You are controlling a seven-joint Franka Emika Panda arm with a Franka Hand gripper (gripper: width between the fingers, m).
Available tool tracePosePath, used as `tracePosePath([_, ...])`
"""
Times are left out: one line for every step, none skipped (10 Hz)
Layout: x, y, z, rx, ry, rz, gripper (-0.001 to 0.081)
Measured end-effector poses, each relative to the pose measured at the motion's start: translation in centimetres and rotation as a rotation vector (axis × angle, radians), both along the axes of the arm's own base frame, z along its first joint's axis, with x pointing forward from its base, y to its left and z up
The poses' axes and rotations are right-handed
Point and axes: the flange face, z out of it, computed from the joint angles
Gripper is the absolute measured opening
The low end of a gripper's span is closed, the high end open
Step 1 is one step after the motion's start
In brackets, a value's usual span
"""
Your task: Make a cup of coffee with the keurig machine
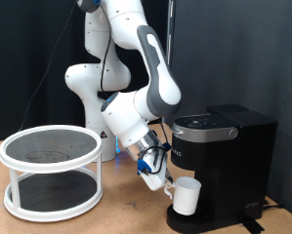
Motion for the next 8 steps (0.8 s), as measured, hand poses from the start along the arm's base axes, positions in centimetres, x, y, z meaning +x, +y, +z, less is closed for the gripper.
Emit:
tracePosePath([0.0,0.0,0.0,0.0,0.0,0.0,0.0038])
tracePosePath([0.0,0.0,0.0,0.0,0.001,0.0,0.0176])
tracePosePath([-0.1,-0.1,-0.1,0.003,0.003,0.001,0.0176])
tracePosePath([-0.2,-0.3,-0.2,0.011,0.008,0.007,0.035])
tracePosePath([-0.5,-0.7,-0.3,0.017,0.016,0.031,0.035])
tracePosePath([-1.2,-1.3,-0.4,0.027,0.03,0.071,0.0557])
tracePosePath([-2.0,-2.1,-0.3,0.048,0.047,0.111,0.0557])
tracePosePath([-2.9,-2.8,0.0,0.073,0.06,0.145,0.0691])
